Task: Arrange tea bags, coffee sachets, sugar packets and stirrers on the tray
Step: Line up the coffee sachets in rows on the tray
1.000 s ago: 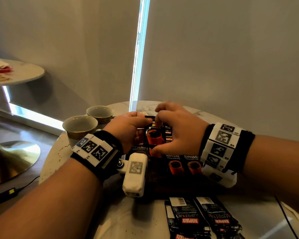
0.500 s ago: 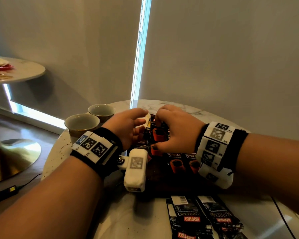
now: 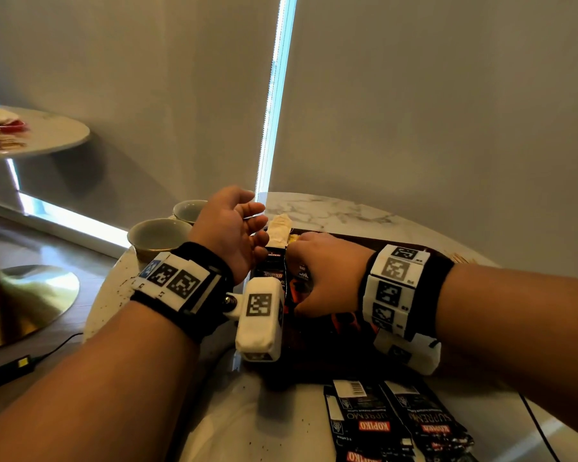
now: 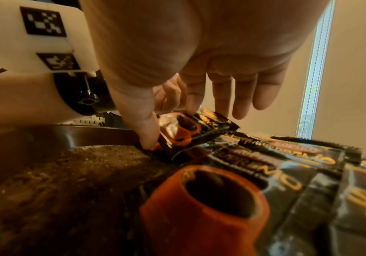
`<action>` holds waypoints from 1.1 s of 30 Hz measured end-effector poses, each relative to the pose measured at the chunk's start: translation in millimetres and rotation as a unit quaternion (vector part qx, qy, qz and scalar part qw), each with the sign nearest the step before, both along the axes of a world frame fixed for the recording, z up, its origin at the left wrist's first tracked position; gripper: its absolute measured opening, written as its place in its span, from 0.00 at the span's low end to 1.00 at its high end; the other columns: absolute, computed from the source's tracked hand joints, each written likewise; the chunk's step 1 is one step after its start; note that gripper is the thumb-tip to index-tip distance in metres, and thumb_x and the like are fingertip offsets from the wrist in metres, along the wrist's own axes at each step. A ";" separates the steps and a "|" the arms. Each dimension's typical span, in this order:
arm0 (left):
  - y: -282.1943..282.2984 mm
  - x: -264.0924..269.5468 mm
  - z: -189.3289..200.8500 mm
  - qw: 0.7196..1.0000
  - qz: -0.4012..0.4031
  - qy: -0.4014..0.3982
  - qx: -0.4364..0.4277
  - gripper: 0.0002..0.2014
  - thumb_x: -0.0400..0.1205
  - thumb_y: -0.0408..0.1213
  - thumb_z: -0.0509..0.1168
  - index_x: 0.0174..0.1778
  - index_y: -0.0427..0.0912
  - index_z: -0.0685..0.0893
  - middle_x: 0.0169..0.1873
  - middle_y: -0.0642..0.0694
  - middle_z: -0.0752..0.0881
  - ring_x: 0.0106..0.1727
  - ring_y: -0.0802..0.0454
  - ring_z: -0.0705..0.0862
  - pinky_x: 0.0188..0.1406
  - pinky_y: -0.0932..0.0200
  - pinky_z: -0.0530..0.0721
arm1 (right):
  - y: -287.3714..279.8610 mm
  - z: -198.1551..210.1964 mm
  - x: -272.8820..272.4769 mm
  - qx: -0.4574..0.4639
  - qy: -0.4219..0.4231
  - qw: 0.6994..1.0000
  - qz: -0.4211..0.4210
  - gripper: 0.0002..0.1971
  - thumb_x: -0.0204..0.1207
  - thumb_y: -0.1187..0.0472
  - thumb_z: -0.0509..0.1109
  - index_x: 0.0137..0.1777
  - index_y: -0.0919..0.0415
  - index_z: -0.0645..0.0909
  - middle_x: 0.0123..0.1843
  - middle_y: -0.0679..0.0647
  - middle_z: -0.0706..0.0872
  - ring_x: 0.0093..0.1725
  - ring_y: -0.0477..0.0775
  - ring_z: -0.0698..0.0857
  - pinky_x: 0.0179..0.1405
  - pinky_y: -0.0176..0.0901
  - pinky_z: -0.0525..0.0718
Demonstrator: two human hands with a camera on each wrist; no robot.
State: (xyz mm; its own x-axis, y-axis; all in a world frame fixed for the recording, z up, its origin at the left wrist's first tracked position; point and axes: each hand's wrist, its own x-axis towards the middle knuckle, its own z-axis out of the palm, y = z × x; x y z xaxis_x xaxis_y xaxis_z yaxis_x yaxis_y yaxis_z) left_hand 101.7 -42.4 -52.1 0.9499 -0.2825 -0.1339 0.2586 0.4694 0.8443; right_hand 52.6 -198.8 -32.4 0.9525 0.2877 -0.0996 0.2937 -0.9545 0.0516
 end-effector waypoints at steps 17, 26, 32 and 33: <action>-0.6 1.3 -0.3 1.000 0.002 0.002 0.007 0.12 0.81 0.48 0.59 0.50 0.43 0.80 0.32 0.48 0.78 0.30 0.52 0.74 0.26 0.59 0.70 | 4.5 -4.2 3.2 -0.043 0.043 0.998 -0.023 0.24 0.67 0.46 0.80 0.61 0.50 0.79 0.57 0.48 0.79 0.51 0.50 0.82 0.49 0.47 0.89; -0.5 2.5 -1.8 1.000 0.001 0.003 0.008 0.13 0.81 0.48 0.59 0.51 0.43 0.80 0.33 0.48 0.78 0.29 0.53 0.75 0.24 0.60 0.71 | 2.2 -3.3 2.4 -0.043 0.056 0.997 -0.035 0.27 0.67 0.45 0.80 0.65 0.50 0.79 0.59 0.49 0.79 0.51 0.49 0.82 0.50 0.47 0.89; -0.6 3.8 -2.5 1.000 -0.004 0.012 0.011 0.13 0.81 0.48 0.59 0.52 0.42 0.79 0.34 0.47 0.78 0.29 0.53 0.75 0.23 0.60 0.71 | -1.9 -3.6 1.6 -0.028 0.047 0.998 -0.036 0.26 0.65 0.43 0.80 0.62 0.51 0.80 0.56 0.48 0.80 0.49 0.48 0.82 0.48 0.46 0.90; -0.5 3.8 -2.5 1.000 -0.009 0.018 0.010 0.13 0.81 0.47 0.59 0.52 0.42 0.79 0.34 0.47 0.77 0.29 0.52 0.75 0.23 0.60 0.72 | -2.4 -3.3 1.3 -0.026 0.043 0.998 -0.036 0.26 0.65 0.42 0.81 0.60 0.50 0.80 0.55 0.48 0.80 0.48 0.47 0.82 0.46 0.45 0.89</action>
State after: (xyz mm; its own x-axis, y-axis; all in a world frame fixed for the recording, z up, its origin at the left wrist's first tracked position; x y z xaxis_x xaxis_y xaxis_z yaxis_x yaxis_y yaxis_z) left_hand 105.6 -42.9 -54.6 0.9394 -0.2959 -0.1731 0.2964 0.4472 0.8439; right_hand 53.9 -201.1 -35.7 0.9580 0.2102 -0.1950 0.2291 -0.9701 0.0798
